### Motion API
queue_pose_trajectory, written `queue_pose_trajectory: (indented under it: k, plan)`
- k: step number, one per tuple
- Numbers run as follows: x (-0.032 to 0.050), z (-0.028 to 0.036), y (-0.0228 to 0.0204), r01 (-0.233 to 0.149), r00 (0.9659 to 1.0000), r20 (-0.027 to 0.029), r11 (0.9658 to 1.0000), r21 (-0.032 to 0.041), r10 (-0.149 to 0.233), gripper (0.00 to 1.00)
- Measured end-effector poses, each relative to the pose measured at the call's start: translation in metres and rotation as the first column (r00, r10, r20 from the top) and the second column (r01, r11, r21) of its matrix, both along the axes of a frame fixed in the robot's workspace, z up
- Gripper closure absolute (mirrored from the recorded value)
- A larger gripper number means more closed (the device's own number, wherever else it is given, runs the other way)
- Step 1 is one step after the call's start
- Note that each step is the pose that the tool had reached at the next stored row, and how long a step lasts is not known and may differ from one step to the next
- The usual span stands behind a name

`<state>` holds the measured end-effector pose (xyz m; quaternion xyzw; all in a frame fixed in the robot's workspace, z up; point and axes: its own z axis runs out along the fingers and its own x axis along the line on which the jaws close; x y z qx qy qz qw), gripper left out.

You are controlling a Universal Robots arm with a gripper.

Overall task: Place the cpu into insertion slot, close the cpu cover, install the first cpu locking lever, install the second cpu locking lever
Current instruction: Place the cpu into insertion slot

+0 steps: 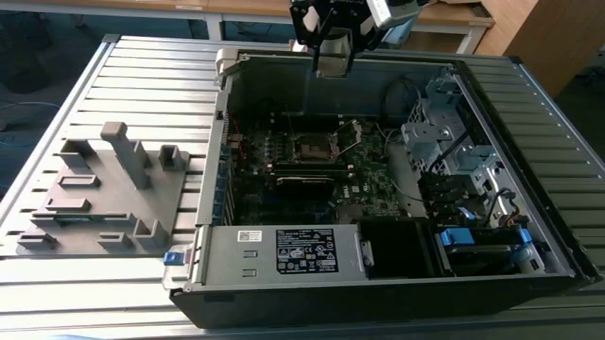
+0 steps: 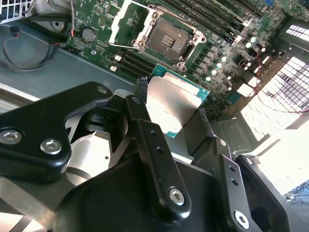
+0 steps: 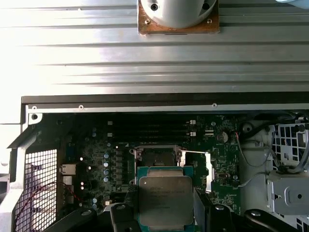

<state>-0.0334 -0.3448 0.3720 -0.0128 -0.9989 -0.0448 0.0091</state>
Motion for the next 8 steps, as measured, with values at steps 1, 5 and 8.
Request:
queue_pose_trajectory:
  k: [1,5,8]
  plan:
    - [0.0000,0.0000,0.0000,0.000,1.0000,0.0000,1.0000,0.0000,0.000,0.46]
    - [0.0000,-0.0001,0.0000,0.000,1.0000,0.0000,1.0000,0.0000,0.000,0.46]
    - [0.0000,-0.0003,0.0000,0.000,1.0000,0.0000,1.0000,0.0001,0.000,0.46]
